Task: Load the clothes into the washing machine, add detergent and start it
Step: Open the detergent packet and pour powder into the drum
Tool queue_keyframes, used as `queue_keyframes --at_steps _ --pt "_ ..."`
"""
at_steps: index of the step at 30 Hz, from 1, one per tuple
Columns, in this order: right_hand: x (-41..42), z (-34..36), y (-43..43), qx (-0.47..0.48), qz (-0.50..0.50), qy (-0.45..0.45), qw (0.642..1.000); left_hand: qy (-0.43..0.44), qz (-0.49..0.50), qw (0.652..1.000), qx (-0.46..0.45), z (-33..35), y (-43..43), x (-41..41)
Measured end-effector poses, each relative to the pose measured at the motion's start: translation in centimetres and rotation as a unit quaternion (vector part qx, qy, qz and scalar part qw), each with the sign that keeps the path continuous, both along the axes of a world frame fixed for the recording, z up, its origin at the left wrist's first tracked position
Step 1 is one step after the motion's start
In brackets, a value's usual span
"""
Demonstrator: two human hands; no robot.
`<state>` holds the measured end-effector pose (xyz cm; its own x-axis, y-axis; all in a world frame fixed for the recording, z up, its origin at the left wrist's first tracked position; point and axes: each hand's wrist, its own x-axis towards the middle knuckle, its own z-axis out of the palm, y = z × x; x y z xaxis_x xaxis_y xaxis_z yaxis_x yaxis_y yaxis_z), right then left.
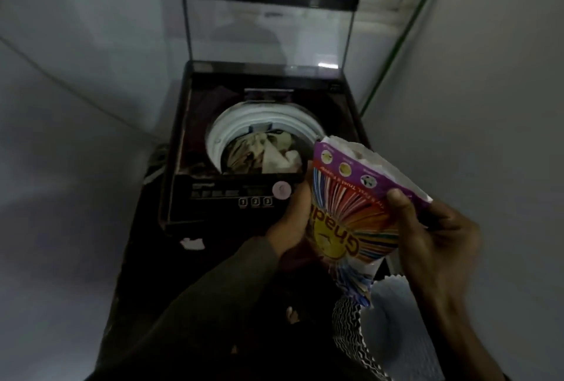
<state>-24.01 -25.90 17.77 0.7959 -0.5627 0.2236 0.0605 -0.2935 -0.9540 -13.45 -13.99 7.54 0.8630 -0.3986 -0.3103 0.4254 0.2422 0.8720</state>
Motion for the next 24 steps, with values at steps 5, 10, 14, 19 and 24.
queue_keyframes --at_steps 5,10,14,19,24 --pt "2.0 0.8 -4.2 -0.001 -0.054 -0.002 0.999 0.075 -0.036 0.990 -0.110 -3.2 -6.9 0.3" --pt "5.5 1.0 -7.5 -0.003 -0.054 0.009 0.999 0.094 -0.026 0.991 -0.092 -3.5 -10.6 0.8" --pt "9.0 0.6 -9.1 -0.005 -0.046 0.027 0.999 0.120 -0.026 0.989 -0.088 -3.4 -12.0 1.2" --pt "13.2 -0.8 -10.1 -0.036 -0.046 0.087 0.995 0.167 -0.030 0.984 -0.051 -5.7 -12.4 1.9" --pt "16.6 -2.3 -10.4 -0.058 -0.059 0.148 0.985 0.265 -0.041 0.962 -0.048 -5.9 -11.8 3.5"
